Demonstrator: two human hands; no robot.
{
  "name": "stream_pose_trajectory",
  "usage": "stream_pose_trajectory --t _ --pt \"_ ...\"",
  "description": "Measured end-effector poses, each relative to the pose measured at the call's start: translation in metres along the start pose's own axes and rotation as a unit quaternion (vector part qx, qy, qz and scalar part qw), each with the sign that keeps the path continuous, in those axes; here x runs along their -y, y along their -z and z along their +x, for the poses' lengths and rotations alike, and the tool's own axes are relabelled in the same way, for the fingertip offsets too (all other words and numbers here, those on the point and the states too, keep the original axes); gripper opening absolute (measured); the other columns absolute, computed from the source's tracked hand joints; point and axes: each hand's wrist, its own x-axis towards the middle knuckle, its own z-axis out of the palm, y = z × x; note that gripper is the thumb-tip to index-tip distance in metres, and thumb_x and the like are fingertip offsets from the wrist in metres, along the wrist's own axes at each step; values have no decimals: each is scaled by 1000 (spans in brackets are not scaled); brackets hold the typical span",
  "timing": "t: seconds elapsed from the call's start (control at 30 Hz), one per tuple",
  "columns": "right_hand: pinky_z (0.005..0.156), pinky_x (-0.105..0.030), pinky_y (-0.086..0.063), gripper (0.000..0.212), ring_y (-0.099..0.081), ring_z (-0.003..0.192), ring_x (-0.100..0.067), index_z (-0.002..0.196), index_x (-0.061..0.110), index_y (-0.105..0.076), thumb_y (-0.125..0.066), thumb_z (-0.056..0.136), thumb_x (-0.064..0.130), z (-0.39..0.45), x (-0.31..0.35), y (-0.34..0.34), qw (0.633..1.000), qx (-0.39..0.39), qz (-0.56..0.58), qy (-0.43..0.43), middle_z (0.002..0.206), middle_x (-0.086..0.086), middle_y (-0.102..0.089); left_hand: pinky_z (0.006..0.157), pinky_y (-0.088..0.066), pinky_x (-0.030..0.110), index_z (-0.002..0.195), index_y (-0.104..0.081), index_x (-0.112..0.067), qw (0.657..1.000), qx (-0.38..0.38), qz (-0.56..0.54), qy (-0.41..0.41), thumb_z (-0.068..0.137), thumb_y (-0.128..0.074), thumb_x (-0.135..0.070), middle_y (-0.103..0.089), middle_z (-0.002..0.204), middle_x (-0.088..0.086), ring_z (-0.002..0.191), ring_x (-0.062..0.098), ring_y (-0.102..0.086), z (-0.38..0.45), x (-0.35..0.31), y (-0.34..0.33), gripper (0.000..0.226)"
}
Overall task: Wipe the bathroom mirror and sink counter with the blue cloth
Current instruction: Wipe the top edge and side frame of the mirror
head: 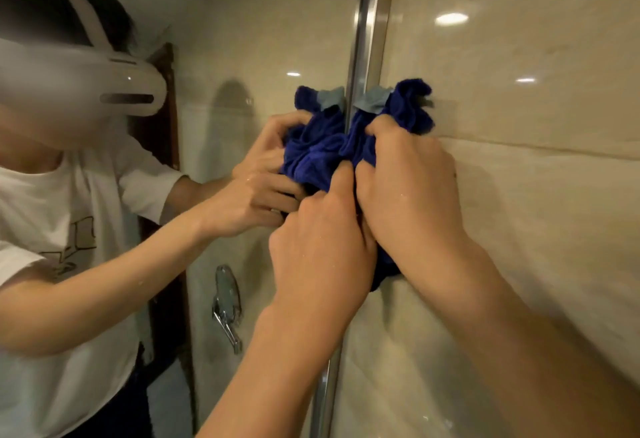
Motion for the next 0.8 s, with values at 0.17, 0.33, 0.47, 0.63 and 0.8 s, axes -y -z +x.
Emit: stream_pose_trajectory --t 0.17,0.33,0.47,0.63,0.8 --pt "79 -43 -53 29 -62 94 -30 125 16 -53 -51 96 18 -55 -2 -30 999 23 9 -20 104 -8 -66 65 -36 33 148 -19 -34 998 45 40 10 102 -35 -39 -63 112 0 100 27 -63 -53 30 -30 49" --pt "76 -39 -50 26 -60 95 -33 120 14 -55 -51 95 19 -78 -6 -41 999 31 -9 -10 104 -12 -65 65 -34 35 136 -34 -26 999 35 35 10 100 -40 -32 -64 108 3 99 33 -63 -72 36 -39 36" --pt "70 -33 -37 23 -58 102 -38 112 11 -59 -52 90 14 -32 -3 -22 1000 -16 -26 -1 108 -18 -62 67 -34 38 132 -42 -23 999 -9 28 -12 95 -46 -25 -64 114 11 103 40 -59 -31 21 -22 37" --pt "70 -31 -35 19 -57 98 -37 107 9 -60 -53 89 10 -32 -6 -31 999 -34 -37 10 98 -14 -59 68 -33 38 122 -47 -23 999 -25 22 -34 95 -45 -24 -62 111 8 103 37 -59 -34 28 -27 27" --pt "71 -31 -38 23 -53 89 -29 111 12 -60 -55 89 15 -67 -15 -53 1000 -30 3 0 100 -11 -61 67 -31 37 119 -47 -22 999 -34 7 -33 96 -44 -25 -61 108 7 103 34 -57 -64 46 -51 23"
